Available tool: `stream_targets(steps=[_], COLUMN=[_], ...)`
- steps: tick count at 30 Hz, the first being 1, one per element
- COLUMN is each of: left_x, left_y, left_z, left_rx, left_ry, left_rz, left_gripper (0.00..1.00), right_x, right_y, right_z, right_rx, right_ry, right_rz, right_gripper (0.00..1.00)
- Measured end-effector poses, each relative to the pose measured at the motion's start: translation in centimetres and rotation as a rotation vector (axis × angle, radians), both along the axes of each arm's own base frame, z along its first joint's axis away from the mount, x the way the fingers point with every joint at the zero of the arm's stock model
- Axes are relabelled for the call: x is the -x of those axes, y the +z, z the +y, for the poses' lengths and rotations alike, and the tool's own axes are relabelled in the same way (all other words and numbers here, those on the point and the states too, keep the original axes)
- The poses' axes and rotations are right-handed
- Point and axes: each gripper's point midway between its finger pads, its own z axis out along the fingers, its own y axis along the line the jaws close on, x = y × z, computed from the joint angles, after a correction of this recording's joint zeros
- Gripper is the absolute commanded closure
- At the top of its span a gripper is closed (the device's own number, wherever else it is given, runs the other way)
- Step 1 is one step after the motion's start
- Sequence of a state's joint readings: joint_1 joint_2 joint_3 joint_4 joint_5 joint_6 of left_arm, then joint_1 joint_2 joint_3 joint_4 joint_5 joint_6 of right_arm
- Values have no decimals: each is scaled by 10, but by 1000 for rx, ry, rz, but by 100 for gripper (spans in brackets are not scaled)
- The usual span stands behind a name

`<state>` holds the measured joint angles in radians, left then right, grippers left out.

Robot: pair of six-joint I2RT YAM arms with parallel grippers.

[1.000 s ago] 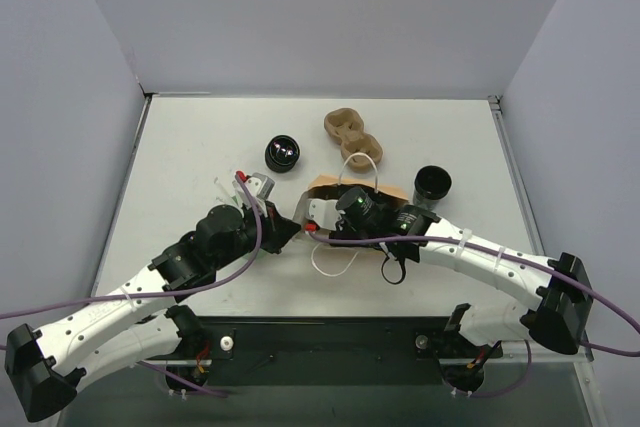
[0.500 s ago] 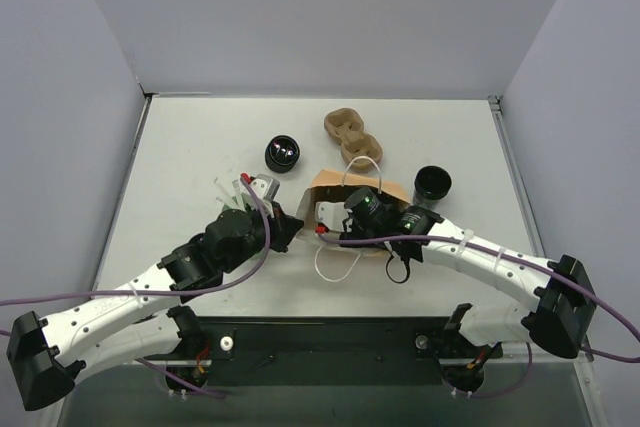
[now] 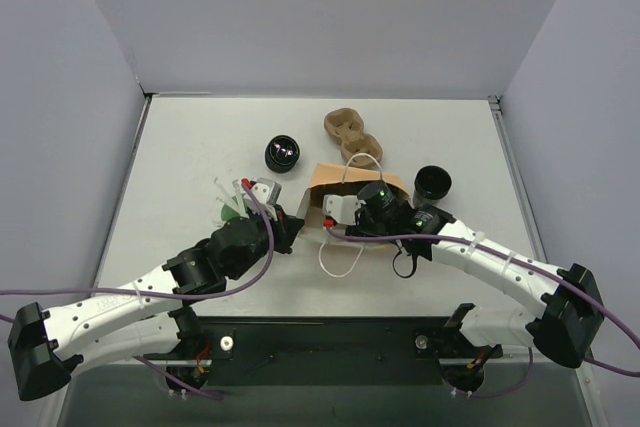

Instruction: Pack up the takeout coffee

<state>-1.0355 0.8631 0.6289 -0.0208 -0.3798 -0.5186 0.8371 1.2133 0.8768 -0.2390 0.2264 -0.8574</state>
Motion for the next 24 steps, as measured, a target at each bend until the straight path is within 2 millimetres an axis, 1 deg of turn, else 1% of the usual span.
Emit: stream_targets(steps=[6, 11, 18, 24], left_x=[0, 4, 12, 15], left_y=[1, 2, -3, -4], left_z=[-4, -6, -10, -13], left_rx=[15, 32, 56, 58], left_ry=[-5, -23, -67, -87], left_rz=[1, 13, 34, 44], left_gripper=[100, 100, 100, 100], right_x=[-8, -12, -13, -18], right_y=[-1, -4, -24, -26], right_z=[0, 4, 7, 14], right_rx=[22, 34, 58, 51], right_ry=[26, 58, 92, 97], right_rz=[-32, -54, -61, -81], right_gripper=[62, 62, 62, 62])
